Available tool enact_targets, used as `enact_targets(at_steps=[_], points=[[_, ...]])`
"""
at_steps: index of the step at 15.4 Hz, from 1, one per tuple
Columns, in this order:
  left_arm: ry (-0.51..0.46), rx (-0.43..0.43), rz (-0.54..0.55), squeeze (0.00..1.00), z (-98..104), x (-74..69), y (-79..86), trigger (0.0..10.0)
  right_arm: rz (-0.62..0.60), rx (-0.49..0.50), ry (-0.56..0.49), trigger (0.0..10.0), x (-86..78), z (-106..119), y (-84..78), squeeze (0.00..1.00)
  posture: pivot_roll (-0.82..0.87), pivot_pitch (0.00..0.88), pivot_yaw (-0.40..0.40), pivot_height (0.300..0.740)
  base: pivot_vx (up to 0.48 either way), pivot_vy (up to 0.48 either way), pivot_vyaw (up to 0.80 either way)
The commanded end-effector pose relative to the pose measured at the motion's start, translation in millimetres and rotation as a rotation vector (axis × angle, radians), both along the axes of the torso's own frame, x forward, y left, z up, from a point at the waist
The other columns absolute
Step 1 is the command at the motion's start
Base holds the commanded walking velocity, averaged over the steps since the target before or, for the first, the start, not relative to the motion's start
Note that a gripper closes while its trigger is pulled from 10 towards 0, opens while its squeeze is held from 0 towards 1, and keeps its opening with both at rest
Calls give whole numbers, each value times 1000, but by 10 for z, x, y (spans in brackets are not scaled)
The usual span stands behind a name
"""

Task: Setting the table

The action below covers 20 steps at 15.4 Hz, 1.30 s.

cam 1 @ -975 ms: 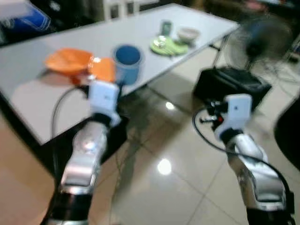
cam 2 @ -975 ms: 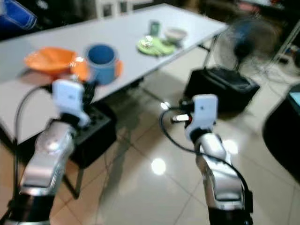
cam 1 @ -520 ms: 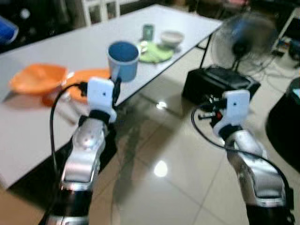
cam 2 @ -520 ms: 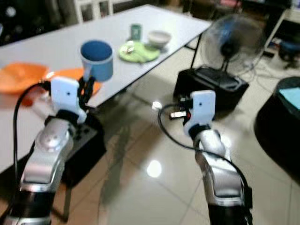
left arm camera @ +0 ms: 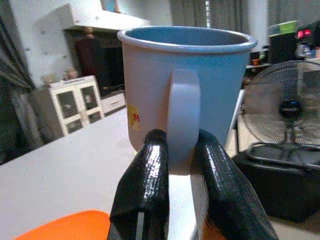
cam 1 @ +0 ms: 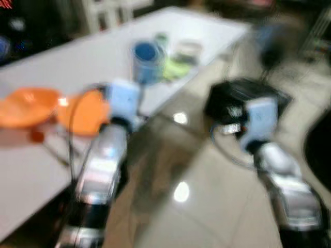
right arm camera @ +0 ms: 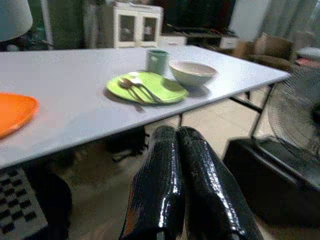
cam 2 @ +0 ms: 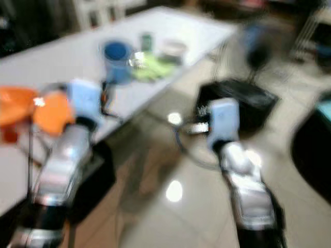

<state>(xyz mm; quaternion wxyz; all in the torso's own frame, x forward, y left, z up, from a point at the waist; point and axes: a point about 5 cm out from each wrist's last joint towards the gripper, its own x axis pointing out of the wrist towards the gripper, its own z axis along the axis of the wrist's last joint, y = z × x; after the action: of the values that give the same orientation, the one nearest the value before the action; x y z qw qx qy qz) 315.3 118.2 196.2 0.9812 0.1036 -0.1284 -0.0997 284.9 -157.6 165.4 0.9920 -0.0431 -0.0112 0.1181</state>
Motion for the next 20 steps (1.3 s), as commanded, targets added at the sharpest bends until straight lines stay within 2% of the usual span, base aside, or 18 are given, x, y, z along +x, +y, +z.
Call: enact_targets(at_steps=[1, 2, 4, 7, 10, 11, 13, 14, 18, 20], points=[[-7, 21, 58, 0, 43, 24, 138, 10000, 45, -4, -36, 10000, 7, 65, 114, 0, 1, 0, -25, 740, 439, 0, 800], [12, 67, 58, 0, 89, 55, 144, 10000, 39, 21, -32, 10000, -2, 55, 108, 0, 4, 0, -22, 740, 450, 0, 0], [19, 80, 62, 0, 110, 87, 148, 10000, 45, 20, -15, 10000, -15, 29, 102, 0, 3, 0, -13, 740, 446, 0, 0], [65, 89, 105, 0, 64, 133, 225, 10000, 119, 7, -1, 10000, -75, -2, 177, 0, 4, 0, -7, 740, 450, 0, 0], [154, 77, 136, 0, -51, 163, 283, 10000, 202, -3, 34, 10000, -168, -64, 246, 0, 10, 0, -3, 740, 438, 0, 0], [212, 61, 149, 0, -114, 196, 299, 10000, 238, -7, 49, 10000, -206, -83, 275, 0, 8, 0, 1, 740, 0, 0, 0], [236, 51, 133, 0, -151, 238, 306, 10000, 281, -8, 60, 10000, -262, -100, 307, 0, 6, 0, 4, 740, 0, 0, 0], [293, 50, 123, 0, -206, 341, 300, 10000, 302, -7, 64, 10000, -298, -107, 320, 0, 3, 0, 9, 740, 0, 0, 0], [358, 36, 127, 0, -263, 466, 293, 10000, 304, -4, 66, 10000, -339, -103, 321, 0, -5, 0, 17, 740, 0, 0, 0], [407, -9, 110, 0, -342, 553, 256, 10000, 314, 0, 76, 10000, -375, -111, 335, 0, -11, 0, 23, 740, 0, 0, 0]])
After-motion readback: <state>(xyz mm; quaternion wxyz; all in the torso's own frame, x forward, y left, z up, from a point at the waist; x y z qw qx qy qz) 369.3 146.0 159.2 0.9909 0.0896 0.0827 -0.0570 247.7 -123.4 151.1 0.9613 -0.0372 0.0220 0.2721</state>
